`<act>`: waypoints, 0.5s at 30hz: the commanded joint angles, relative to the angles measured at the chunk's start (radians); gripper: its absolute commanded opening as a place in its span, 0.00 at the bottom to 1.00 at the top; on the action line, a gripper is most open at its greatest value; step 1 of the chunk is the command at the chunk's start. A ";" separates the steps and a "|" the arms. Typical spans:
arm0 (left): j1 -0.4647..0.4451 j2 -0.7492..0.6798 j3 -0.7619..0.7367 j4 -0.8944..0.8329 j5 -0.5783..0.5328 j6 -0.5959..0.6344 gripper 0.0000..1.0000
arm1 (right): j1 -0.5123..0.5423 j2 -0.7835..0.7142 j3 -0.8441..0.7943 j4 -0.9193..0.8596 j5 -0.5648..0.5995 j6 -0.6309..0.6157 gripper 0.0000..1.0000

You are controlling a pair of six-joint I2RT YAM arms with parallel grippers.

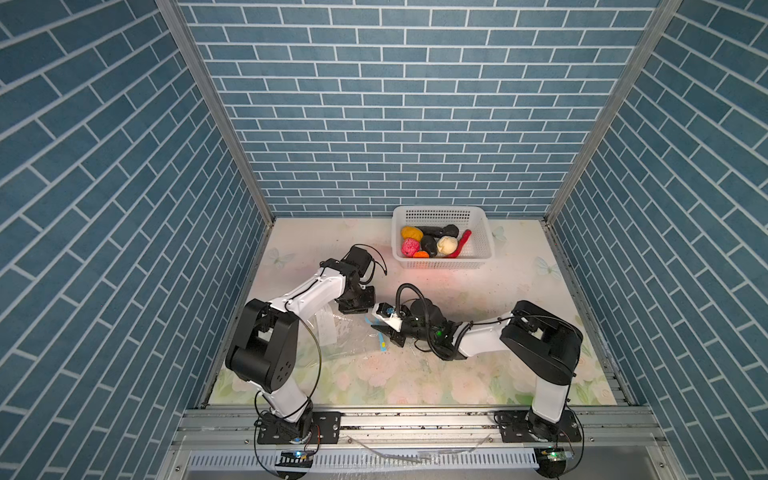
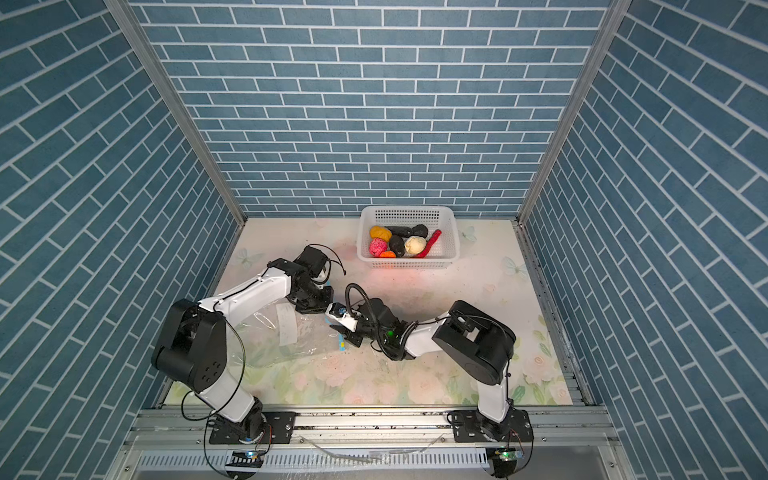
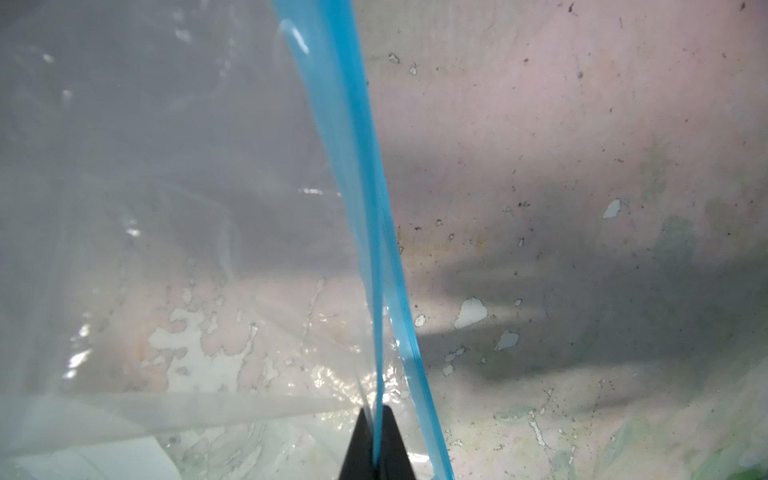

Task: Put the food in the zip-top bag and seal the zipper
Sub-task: 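Hold the bag edge up with the left gripper while the right gripper releases and withdraws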

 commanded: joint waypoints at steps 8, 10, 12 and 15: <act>-0.008 -0.043 0.038 -0.037 0.027 0.001 0.03 | -0.063 -0.090 -0.030 0.003 -0.021 0.220 0.34; -0.007 -0.047 0.041 -0.041 0.028 -0.001 0.02 | -0.085 -0.081 -0.026 0.000 -0.042 0.243 0.28; -0.007 -0.049 0.044 -0.045 0.030 0.000 0.01 | -0.099 -0.072 -0.027 0.008 -0.055 0.243 0.23; -0.007 -0.051 0.048 -0.049 0.034 -0.003 0.00 | -0.120 -0.057 -0.013 0.005 -0.071 0.242 0.17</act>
